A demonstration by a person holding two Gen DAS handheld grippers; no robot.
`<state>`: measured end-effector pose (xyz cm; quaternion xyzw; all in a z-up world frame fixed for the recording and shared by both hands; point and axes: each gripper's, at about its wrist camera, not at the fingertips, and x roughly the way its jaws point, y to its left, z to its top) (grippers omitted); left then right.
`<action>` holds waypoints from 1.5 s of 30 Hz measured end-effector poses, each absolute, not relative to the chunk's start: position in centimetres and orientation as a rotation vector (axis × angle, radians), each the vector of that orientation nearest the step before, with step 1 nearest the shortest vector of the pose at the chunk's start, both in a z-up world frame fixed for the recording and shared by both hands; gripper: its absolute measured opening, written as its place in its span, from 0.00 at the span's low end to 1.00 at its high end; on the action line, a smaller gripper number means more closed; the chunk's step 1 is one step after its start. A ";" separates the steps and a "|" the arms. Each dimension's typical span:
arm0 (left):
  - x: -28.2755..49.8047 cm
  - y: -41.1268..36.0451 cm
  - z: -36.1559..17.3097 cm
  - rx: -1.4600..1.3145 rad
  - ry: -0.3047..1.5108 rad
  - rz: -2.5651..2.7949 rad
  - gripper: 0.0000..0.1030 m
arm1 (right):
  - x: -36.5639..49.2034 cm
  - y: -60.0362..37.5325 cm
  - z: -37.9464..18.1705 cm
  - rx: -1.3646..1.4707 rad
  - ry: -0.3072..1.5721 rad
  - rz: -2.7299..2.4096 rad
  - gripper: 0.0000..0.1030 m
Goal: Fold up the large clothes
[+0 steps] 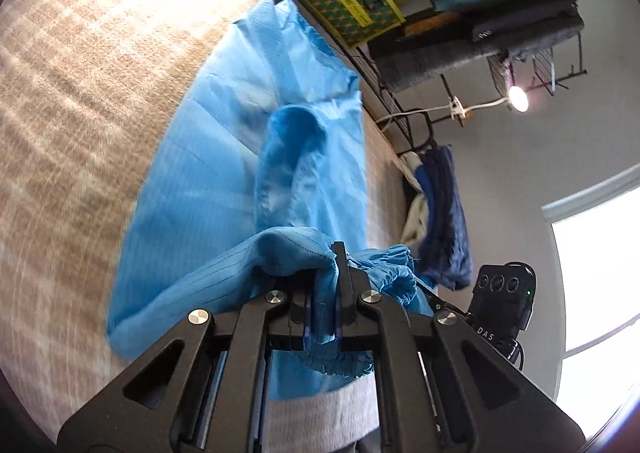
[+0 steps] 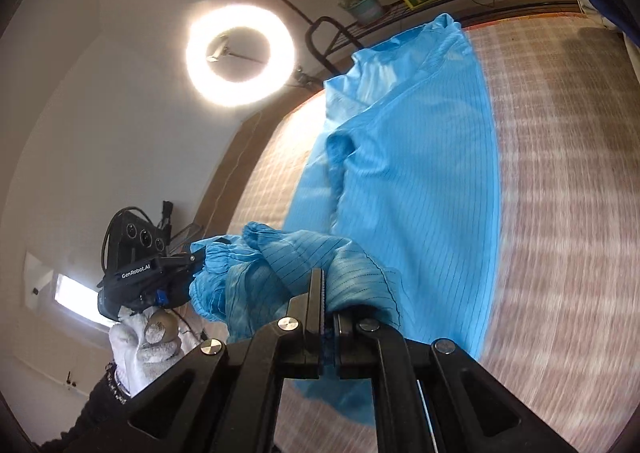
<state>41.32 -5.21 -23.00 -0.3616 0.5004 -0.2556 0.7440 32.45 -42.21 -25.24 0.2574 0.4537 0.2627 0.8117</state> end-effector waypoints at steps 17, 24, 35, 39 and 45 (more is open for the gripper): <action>45.8 -4.7 -25.9 -0.807 1.064 -0.489 0.68 | 36.9 -44.5 -25.5 0.641 0.927 0.542 0.74; 45.1 -2.3 -23.4 -0.765 0.956 -0.507 0.68 | 34.3 -46.6 -23.2 0.539 0.857 0.512 0.65; 44.8 -5.5 -26.0 -0.268 1.008 -0.490 0.68 | 32.7 -44.0 -29.8 0.445 1.019 0.582 0.61; 46.0 -7.1 -27.2 -0.244 1.035 -0.512 0.47 | 33.1 -43.9 -30.5 0.469 1.018 0.614 0.53; 46.2 -4.6 -29.0 -0.521 1.003 -0.500 0.05 | 32.5 -44.0 -29.7 0.463 0.956 0.666 0.06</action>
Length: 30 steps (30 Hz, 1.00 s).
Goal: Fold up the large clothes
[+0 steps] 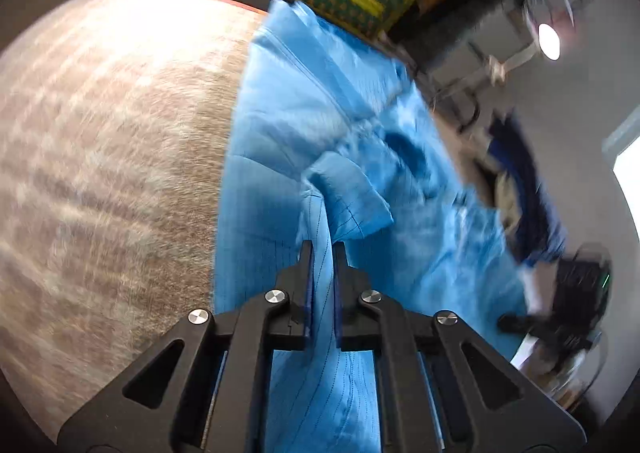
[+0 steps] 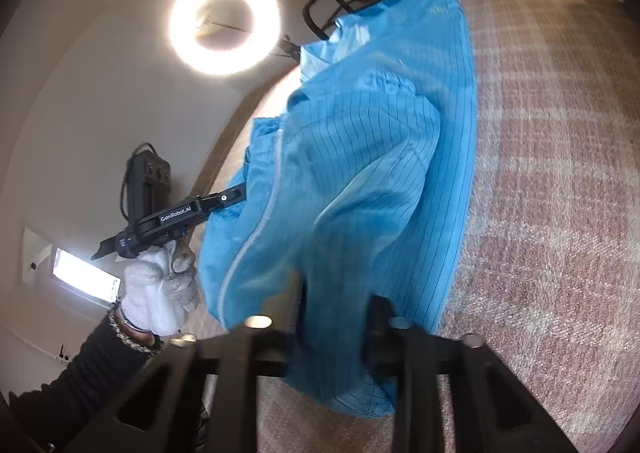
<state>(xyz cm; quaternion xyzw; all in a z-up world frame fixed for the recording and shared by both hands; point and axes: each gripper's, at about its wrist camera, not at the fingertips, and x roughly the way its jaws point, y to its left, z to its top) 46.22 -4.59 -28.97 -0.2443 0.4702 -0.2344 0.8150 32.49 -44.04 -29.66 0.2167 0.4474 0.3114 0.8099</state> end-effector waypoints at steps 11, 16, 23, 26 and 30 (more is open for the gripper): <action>46.1 -3.2 -27.0 -0.471 0.948 -0.406 0.30 | 31.9 -44.8 -29.6 0.383 0.985 0.589 0.43; 44.2 -4.2 -24.0 -0.313 0.913 -0.542 0.30 | 31.6 -45.2 -26.2 0.292 0.890 0.530 0.36; 46.3 -10.2 -25.3 -0.049 0.945 -0.583 0.30 | 31.8 -39.3 -25.8 0.118 0.872 0.599 0.31; 50.3 -9.3 -27.1 -0.089 0.975 -0.455 0.30 | 32.8 -37.9 -28.0 0.022 0.922 0.553 0.30; 52.6 -7.8 -28.9 -0.162 1.009 -0.407 0.30 | 34.1 -39.4 -29.5 0.057 0.964 0.533 0.27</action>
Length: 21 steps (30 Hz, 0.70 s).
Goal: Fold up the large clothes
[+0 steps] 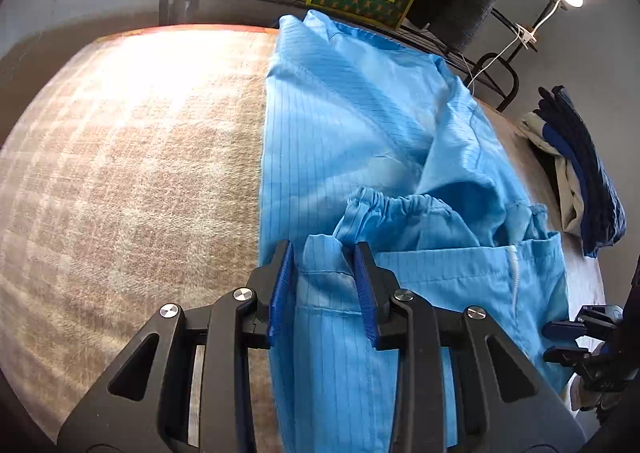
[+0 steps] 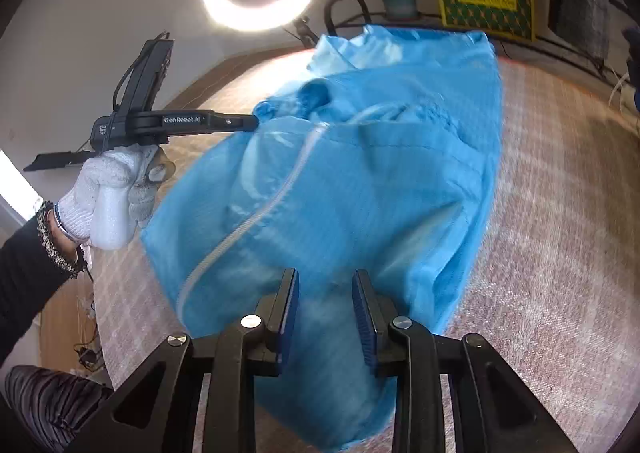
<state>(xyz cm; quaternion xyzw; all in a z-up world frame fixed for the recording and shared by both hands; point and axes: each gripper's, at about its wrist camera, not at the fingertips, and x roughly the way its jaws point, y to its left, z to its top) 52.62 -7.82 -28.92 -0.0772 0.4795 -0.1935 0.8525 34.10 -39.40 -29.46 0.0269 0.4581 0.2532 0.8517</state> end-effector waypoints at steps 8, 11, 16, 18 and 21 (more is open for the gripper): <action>46.7 -6.0 -24.4 -0.210 0.899 -0.492 0.30 | 35.5 -41.7 -26.4 0.090 0.865 0.512 0.30; 43.1 -7.2 -24.1 -0.146 0.888 -0.536 0.30 | 37.5 -41.3 -27.0 0.027 0.890 0.471 0.31; 42.3 -7.9 -29.0 -0.004 0.974 -0.446 0.29 | 41.1 -41.8 -29.5 0.004 0.940 0.328 0.18; 42.1 -7.1 -29.0 0.003 0.933 -0.413 0.29 | 40.7 -42.0 -28.9 0.010 0.934 0.302 0.19; 42.0 -5.9 -28.5 -0.043 0.943 -0.386 0.29 | 38.2 -42.4 -26.9 0.041 0.878 0.311 0.22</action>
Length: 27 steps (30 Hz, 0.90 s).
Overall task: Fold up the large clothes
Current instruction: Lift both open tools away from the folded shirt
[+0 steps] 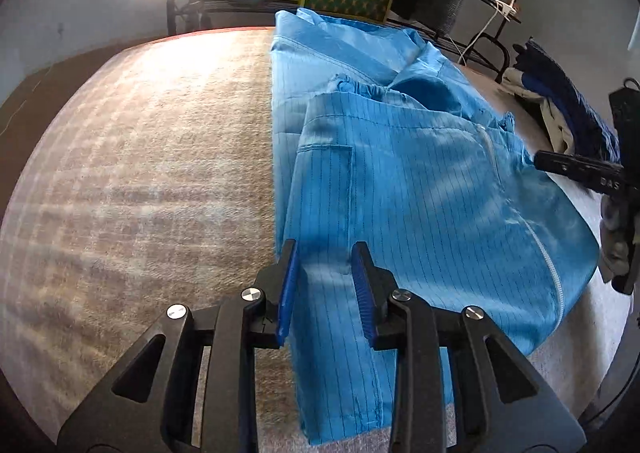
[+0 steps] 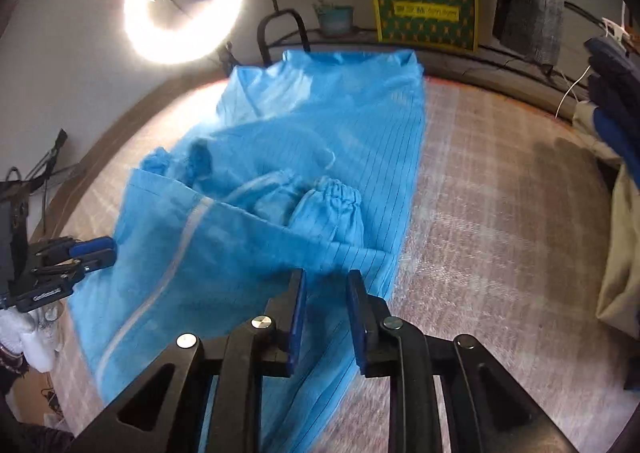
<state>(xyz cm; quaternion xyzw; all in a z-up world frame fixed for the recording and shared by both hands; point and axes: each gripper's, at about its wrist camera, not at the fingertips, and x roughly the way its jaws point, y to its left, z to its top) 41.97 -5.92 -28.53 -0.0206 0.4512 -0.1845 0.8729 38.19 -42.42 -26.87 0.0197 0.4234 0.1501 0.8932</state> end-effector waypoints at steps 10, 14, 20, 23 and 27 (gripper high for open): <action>39.5 -2.9 -26.6 -0.221 0.969 -0.426 0.36 | 27.2 -43.4 -26.3 0.225 0.913 0.438 0.46; 40.8 -4.4 -27.9 -0.184 1.000 -0.380 0.35 | 27.1 -42.7 -28.8 0.233 0.958 0.427 0.45; 39.4 -4.0 -29.7 -0.197 0.962 -0.237 0.18 | 28.8 -42.0 -31.6 0.278 1.047 0.377 0.07; 39.4 -3.4 -29.6 -0.229 0.978 -0.222 0.18 | 27.9 -42.0 -31.1 0.237 1.040 0.362 0.08; 38.5 -2.7 -27.9 -0.213 0.961 -0.215 0.18 | 25.5 -42.4 -28.9 0.176 1.011 0.299 0.22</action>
